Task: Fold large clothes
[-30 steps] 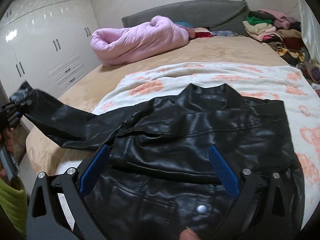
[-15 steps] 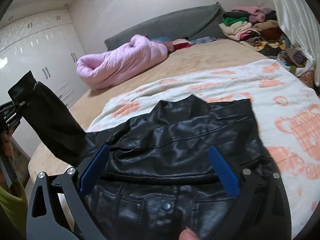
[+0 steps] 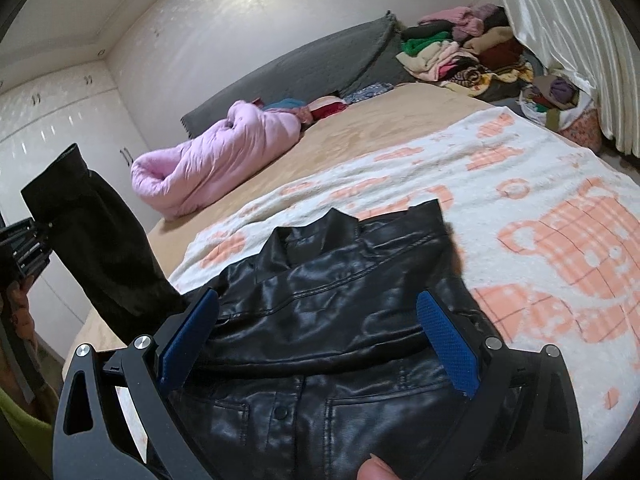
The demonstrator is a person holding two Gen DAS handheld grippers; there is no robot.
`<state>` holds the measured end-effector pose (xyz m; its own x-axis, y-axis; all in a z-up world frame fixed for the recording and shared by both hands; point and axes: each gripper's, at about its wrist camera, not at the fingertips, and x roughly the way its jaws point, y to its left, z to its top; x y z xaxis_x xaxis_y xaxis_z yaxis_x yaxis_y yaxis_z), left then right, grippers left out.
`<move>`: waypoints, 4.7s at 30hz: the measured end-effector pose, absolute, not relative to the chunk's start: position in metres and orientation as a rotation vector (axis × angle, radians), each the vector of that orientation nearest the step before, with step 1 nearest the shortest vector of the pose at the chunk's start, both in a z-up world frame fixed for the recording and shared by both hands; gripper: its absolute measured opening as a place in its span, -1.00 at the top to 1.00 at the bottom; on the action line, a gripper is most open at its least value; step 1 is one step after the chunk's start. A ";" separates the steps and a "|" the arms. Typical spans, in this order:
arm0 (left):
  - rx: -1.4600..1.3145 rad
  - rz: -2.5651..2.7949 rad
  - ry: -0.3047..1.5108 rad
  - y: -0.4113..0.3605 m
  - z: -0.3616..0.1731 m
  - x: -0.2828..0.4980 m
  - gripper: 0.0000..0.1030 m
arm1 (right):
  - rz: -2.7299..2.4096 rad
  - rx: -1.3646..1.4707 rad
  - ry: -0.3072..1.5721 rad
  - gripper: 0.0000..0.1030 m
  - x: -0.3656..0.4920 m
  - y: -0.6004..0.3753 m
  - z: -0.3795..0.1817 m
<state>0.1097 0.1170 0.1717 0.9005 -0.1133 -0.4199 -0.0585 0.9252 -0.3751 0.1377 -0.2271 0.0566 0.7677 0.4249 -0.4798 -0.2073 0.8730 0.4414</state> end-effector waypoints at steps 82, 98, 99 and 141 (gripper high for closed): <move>-0.344 0.050 0.737 0.181 0.039 0.095 -0.80 | 0.570 0.030 0.612 0.81 0.229 -0.168 0.098; -0.297 -0.041 0.886 0.140 0.008 0.194 0.50 | 0.483 0.056 0.689 0.81 0.233 -0.196 0.056; -0.293 -0.030 0.901 0.140 0.004 0.198 0.53 | 0.473 0.047 0.698 0.81 0.234 -0.196 0.054; -0.230 -0.021 1.019 0.135 -0.046 0.212 0.52 | 0.429 0.002 0.827 0.10 0.264 -0.137 0.002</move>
<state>0.2117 0.1348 -0.0462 0.5263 -0.1242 -0.8412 -0.0897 0.9757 -0.2001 0.2642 -0.1373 0.0024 0.5966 0.3702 -0.7121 -0.3688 0.9145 0.1665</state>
